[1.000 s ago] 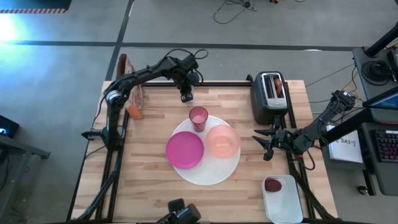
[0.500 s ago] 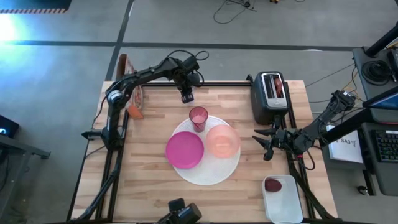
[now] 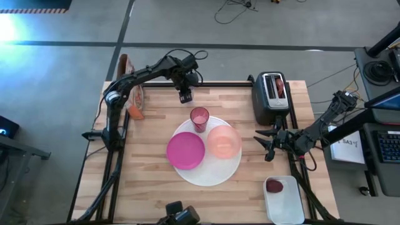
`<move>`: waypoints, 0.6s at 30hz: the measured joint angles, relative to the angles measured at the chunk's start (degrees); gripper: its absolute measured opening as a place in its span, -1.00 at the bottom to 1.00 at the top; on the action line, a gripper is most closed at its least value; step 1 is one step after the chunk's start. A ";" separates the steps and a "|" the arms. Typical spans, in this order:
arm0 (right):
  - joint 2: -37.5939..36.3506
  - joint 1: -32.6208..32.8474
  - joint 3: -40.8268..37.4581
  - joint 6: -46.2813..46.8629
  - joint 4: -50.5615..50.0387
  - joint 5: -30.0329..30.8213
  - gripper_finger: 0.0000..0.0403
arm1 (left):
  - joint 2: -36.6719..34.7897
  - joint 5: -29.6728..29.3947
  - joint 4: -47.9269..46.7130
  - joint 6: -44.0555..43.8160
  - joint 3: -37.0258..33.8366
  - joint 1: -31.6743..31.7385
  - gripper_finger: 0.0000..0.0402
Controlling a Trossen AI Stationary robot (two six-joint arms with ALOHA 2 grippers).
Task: Arrange a breakfast setting
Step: Adjust the transparent cup, then pour the cereal from the cereal box into the orange bowl on the placemat
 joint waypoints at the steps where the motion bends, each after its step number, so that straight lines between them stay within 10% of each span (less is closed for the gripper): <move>1: 0.00 0.00 0.00 -0.04 0.00 0.00 -0.37 | -0.39 0.00 0.02 0.02 0.20 0.00 -0.58; 18: 0.00 0.00 0.00 -0.02 0.00 -0.02 -0.37 | -2.09 0.13 -17.23 0.14 18.22 -0.04 -0.58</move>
